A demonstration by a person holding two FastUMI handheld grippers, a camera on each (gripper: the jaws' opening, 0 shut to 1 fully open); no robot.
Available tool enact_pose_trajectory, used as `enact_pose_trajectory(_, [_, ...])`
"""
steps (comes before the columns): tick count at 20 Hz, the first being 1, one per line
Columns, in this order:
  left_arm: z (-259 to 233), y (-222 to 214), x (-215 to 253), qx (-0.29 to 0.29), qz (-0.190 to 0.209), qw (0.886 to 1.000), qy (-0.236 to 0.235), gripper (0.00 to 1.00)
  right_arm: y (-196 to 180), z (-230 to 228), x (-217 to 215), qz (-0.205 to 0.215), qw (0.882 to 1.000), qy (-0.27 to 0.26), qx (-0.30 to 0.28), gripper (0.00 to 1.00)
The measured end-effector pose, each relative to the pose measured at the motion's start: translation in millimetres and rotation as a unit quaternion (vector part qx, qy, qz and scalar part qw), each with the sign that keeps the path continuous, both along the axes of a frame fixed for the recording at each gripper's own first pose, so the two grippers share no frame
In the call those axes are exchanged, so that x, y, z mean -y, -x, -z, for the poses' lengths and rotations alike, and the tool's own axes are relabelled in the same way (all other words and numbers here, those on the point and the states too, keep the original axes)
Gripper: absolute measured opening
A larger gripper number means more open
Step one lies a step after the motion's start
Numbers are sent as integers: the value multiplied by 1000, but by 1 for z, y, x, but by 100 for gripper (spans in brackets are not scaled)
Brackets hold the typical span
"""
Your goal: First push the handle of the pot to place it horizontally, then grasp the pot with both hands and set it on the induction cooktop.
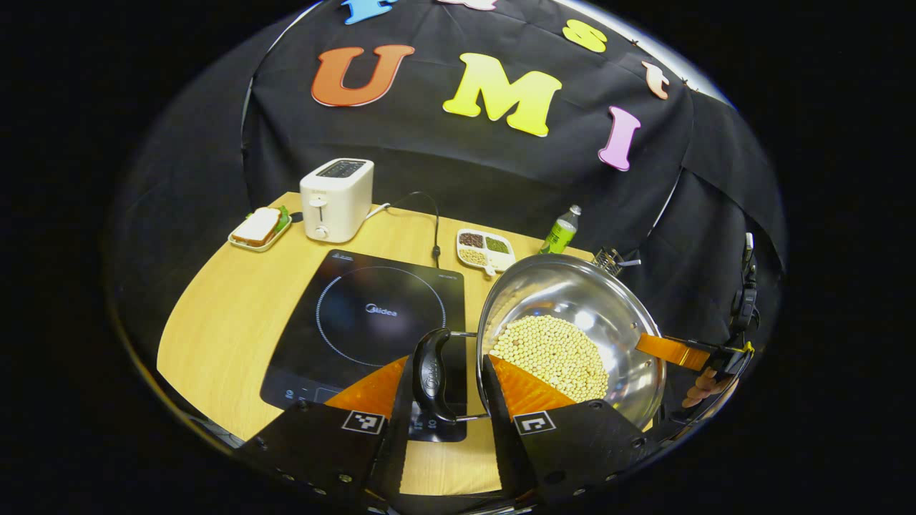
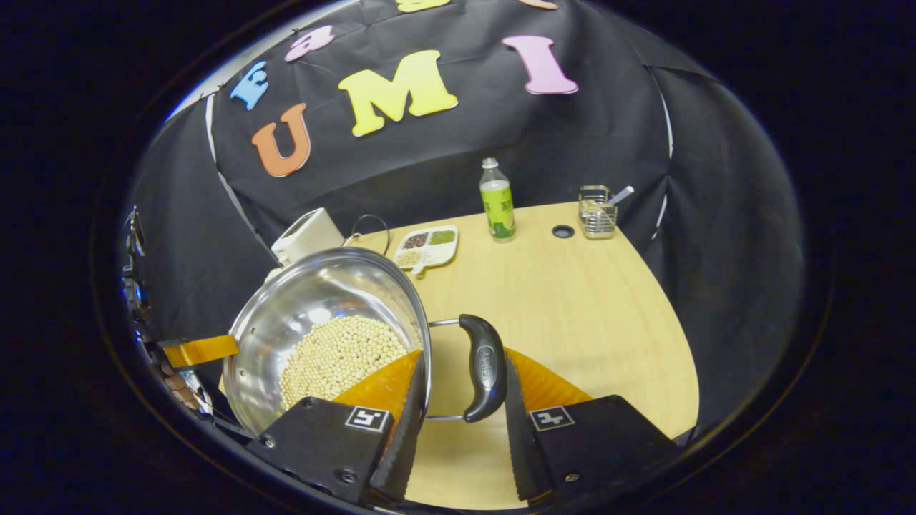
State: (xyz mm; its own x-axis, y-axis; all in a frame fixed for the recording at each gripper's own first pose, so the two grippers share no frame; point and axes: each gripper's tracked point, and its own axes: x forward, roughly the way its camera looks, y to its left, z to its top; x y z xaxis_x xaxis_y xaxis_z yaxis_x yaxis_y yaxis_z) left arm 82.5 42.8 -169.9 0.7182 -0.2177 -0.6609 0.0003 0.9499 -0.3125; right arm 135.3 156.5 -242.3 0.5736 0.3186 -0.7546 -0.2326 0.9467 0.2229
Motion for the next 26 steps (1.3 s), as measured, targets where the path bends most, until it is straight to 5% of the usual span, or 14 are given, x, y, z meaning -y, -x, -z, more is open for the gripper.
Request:
enact_pose_trajectory(19, [77,-82,-154,-22,-51,998,-35,51,-61,89,-189,-48,998,4,-34,58])
enact_pose_trajectory(26, [90,-110,-178,-19,-57,997,-46,51,-82,102,-218,-51,998,14,-19,57])
